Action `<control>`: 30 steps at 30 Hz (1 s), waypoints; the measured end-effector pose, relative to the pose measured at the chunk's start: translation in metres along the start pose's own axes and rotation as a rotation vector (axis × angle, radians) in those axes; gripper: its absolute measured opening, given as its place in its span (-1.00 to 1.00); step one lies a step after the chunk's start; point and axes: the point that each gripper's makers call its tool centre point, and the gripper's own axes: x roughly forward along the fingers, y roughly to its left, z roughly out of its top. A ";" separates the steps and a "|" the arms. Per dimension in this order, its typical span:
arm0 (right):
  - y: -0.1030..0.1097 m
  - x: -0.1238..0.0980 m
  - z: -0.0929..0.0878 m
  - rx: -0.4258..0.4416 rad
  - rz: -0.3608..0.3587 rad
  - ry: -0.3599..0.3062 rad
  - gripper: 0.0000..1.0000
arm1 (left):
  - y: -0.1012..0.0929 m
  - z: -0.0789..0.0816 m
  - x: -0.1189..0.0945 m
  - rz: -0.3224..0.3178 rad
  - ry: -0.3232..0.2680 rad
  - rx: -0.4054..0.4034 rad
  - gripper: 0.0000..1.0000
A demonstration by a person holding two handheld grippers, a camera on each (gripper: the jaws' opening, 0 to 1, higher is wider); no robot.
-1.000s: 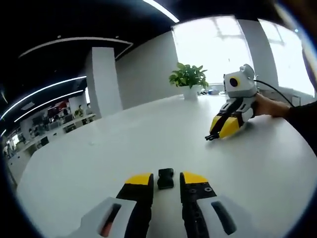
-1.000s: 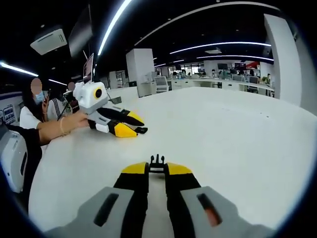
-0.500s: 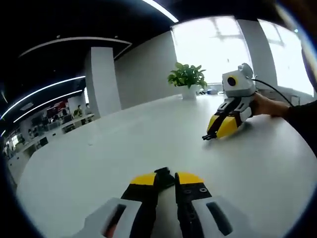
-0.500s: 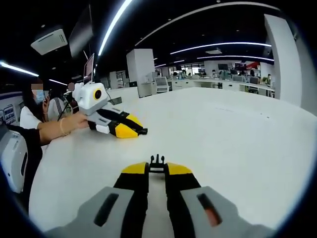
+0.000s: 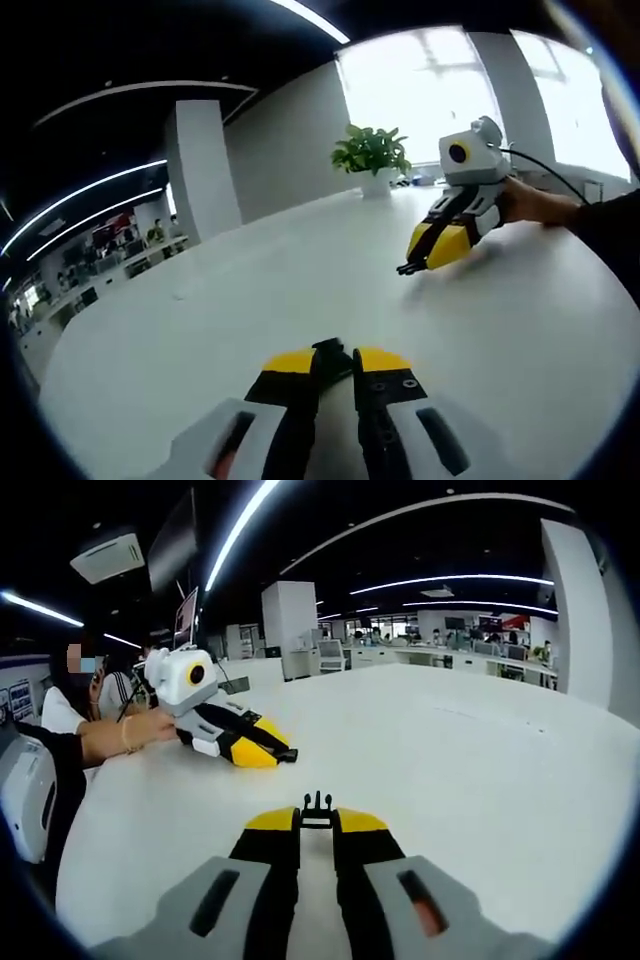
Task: Snap the two parts of the plastic buckle together until the buckle closes and remains connected.
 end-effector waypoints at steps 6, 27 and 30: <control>0.004 -0.001 0.004 -0.034 0.016 -0.012 -0.74 | -0.010 0.002 -0.002 -0.033 0.004 0.027 -0.75; 0.013 -0.001 0.006 -0.146 0.043 -0.001 -0.75 | -0.028 0.018 -0.013 -0.135 -0.057 -0.004 -0.75; 0.014 -0.001 0.008 -0.166 0.040 -0.004 -0.75 | -0.030 0.019 -0.013 -0.143 -0.060 0.005 -0.75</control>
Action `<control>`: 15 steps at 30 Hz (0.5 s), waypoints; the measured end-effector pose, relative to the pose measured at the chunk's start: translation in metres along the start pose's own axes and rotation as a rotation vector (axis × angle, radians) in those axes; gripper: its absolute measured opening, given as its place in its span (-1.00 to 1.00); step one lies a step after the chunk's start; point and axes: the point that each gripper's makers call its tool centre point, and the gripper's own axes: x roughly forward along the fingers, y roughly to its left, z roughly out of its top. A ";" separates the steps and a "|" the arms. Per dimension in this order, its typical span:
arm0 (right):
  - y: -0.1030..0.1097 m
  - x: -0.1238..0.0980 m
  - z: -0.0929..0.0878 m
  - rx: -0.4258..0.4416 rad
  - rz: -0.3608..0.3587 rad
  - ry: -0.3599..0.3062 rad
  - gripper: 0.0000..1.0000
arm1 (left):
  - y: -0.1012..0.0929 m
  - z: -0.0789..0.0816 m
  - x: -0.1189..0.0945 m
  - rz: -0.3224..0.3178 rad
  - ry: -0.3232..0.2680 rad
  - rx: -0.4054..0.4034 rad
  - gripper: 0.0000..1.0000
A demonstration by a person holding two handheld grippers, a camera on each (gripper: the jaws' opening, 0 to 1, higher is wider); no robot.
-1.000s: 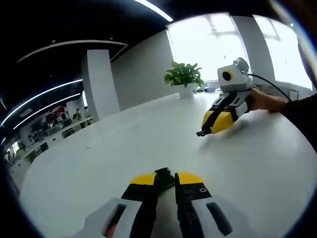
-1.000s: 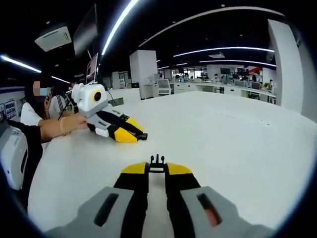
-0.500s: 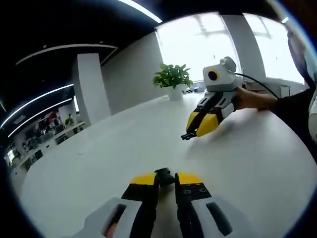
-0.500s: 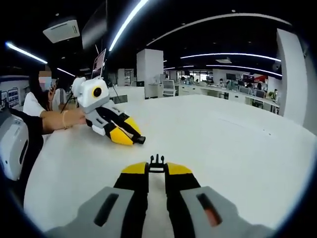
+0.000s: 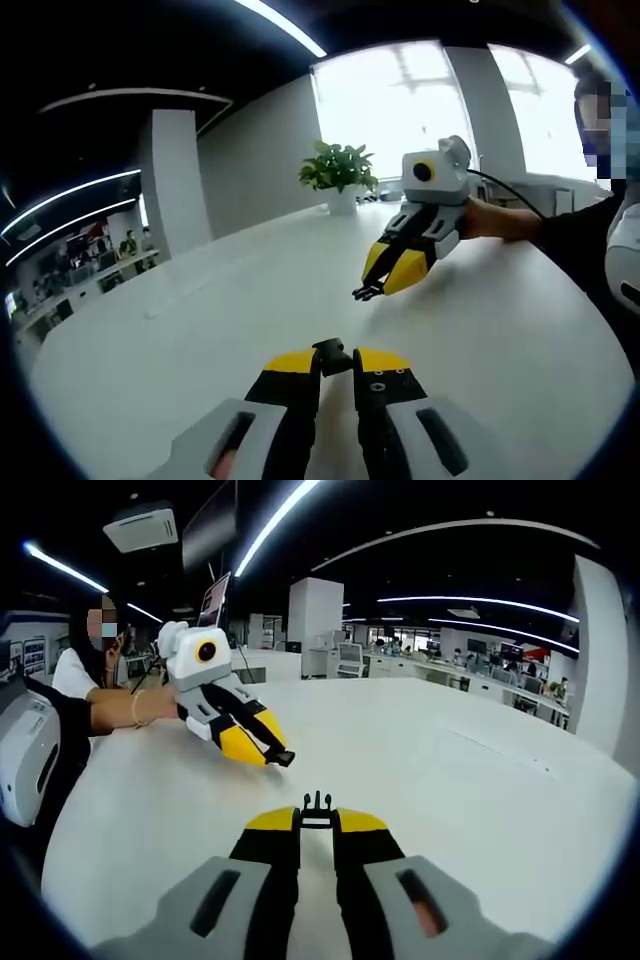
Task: Snap the two parts of the plastic buckle together until the buckle closes and remains connected.
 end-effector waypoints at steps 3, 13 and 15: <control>0.002 -0.001 0.002 -0.014 0.008 -0.008 -0.75 | -0.005 0.003 0.000 -0.025 -0.012 -0.004 -0.75; 0.018 0.002 0.006 -0.074 0.068 -0.015 -0.75 | -0.019 0.007 0.000 -0.084 -0.028 0.018 -0.75; 0.021 0.002 0.006 -0.080 0.079 -0.016 -0.75 | -0.022 0.007 0.001 -0.093 -0.027 0.024 -0.75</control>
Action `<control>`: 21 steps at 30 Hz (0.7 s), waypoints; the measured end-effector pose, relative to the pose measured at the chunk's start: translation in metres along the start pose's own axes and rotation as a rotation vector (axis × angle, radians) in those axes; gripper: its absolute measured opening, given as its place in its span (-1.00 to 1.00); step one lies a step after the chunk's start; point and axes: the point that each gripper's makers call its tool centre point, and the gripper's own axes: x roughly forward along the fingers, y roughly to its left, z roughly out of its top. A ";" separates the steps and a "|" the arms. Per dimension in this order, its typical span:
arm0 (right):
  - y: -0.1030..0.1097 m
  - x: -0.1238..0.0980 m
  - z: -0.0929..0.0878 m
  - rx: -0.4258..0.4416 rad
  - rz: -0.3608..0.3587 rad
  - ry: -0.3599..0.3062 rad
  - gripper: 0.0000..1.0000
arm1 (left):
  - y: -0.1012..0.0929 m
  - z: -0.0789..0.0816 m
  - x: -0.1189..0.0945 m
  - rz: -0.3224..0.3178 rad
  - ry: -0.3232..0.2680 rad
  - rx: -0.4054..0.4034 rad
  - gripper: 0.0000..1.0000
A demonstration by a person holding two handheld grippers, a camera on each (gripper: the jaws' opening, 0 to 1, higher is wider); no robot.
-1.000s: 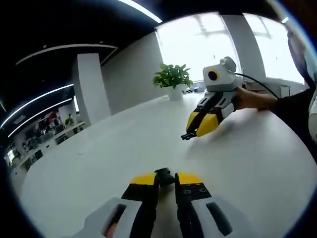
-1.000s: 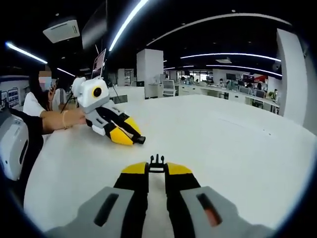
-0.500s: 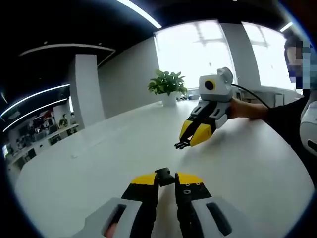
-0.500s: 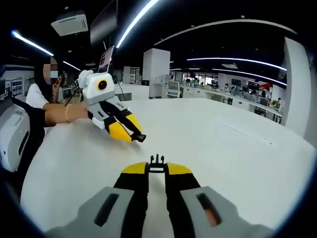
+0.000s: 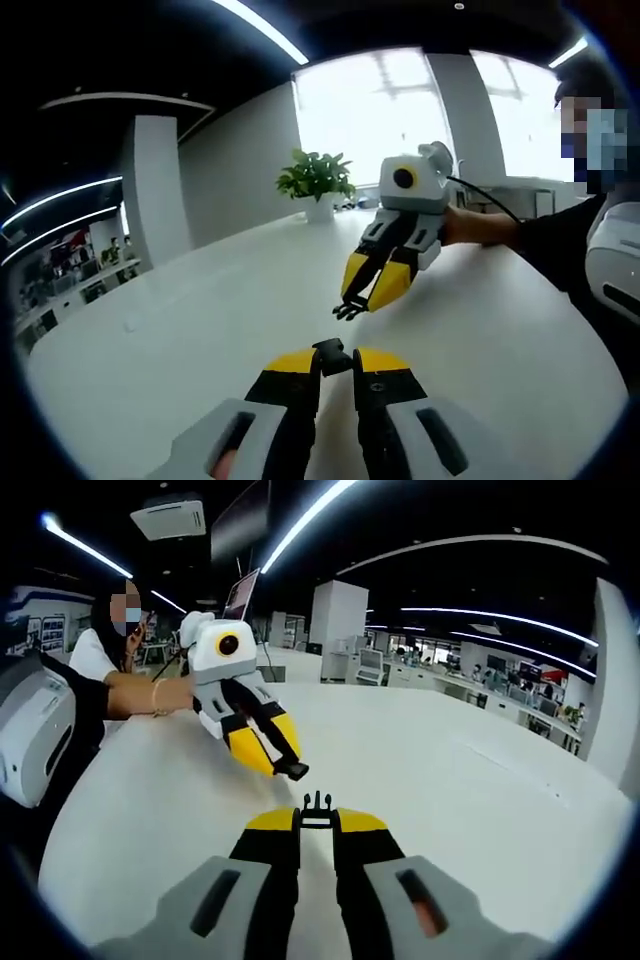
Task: Snap the two parts of the plastic buckle together until the buckle closes and remains connected.
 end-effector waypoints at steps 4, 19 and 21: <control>0.005 0.001 0.000 -0.012 0.024 0.000 -0.75 | -0.007 0.002 0.001 -0.028 -0.009 -0.005 -0.75; 0.022 0.004 -0.002 -0.074 0.103 0.023 -0.75 | -0.027 0.000 0.004 -0.101 0.004 0.041 -0.75; 0.024 0.004 -0.003 -0.082 0.109 0.027 -0.75 | -0.028 -0.001 0.004 -0.108 0.009 0.045 -0.75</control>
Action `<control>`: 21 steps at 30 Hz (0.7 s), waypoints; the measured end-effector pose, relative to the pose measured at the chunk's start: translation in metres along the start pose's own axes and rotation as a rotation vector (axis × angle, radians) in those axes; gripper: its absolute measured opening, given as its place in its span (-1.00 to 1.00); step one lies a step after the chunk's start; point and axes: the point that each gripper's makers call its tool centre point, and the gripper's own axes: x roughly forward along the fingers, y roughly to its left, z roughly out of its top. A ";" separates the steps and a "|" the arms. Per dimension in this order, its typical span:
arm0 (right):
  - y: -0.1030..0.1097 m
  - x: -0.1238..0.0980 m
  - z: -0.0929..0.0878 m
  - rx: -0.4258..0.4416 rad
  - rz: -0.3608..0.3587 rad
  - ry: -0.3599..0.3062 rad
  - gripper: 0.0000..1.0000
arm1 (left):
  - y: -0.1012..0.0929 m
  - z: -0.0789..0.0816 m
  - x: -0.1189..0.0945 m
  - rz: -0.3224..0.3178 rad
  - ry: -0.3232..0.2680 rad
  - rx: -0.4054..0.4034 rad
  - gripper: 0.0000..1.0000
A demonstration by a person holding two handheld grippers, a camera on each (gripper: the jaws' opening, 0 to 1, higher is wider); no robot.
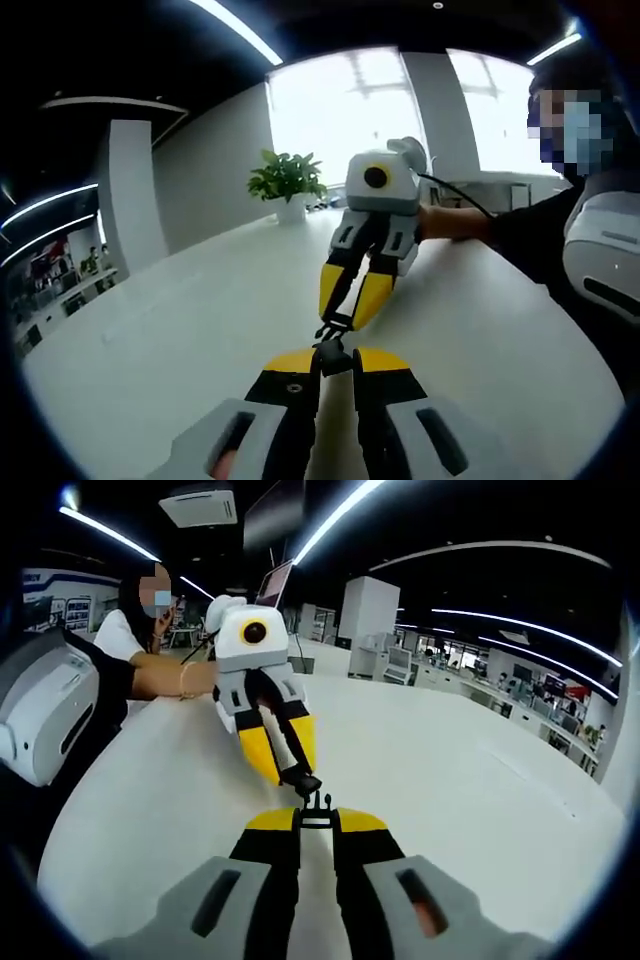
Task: Snap the two parts of the plastic buckle together until the buckle closes and remains connected.
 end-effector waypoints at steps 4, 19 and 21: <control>0.004 0.001 -0.001 -0.007 0.021 0.003 -0.75 | -0.004 -0.002 0.000 -0.019 0.008 0.013 -0.75; 0.021 0.000 -0.001 -0.043 0.097 0.003 -0.75 | -0.017 -0.009 0.001 -0.067 0.048 0.062 -0.75; 0.022 0.001 -0.001 -0.048 0.103 0.007 -0.75 | -0.017 -0.011 0.002 -0.068 0.053 0.065 -0.75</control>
